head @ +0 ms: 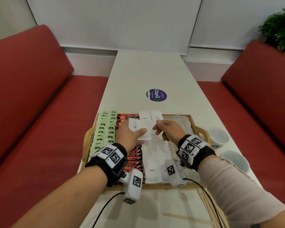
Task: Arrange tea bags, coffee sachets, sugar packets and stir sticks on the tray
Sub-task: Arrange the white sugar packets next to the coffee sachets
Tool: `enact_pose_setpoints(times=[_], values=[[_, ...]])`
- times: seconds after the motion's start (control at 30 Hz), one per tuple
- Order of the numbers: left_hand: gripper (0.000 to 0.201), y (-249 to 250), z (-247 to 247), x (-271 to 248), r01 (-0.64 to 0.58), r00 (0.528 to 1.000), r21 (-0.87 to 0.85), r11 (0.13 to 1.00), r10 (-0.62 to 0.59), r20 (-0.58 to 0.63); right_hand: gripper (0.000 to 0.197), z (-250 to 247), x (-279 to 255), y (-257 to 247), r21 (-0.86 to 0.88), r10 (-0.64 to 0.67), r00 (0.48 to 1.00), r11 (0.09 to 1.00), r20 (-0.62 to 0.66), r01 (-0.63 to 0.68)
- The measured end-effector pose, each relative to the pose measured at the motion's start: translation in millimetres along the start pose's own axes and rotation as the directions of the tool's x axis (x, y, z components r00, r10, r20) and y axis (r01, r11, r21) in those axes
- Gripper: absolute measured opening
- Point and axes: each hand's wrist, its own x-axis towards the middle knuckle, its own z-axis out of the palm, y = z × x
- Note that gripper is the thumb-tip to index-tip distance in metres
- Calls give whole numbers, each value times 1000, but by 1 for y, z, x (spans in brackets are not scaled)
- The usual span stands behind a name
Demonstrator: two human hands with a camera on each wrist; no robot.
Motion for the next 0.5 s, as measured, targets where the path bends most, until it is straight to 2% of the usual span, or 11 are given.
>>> enact_pose_setpoints(times=[0.1, 0.17, 0.23, 0.33, 0.5], values=[[35, -2, 0, -3, -8, 1000, 15, 1000, 8, 7, 21, 6, -11, 1, 17, -15, 996, 1000, 93, 13], [36, -2, 0, -5, -12, 999, 18, 1000, 11, 35, 24, 10, -14, 1, -23, -39, 993, 999, 109, 42], [36, -3, 1, -7, -2, 998, 2, 1000, 2, 62, 29, 12, -16, 2, -41, -46, 994, 998, 95, 50], [25, -3, 2, -9, 4, 997, -5, 1000, -4, 75, 31, 12, -15, 3, -34, -21, 998, 999, 65, 23], [19, -2, -4, -9, 29, 999, -47, 999, -31, -39, 30, 9, -7, 9, -100, 71, 995, 992, -76, -79]])
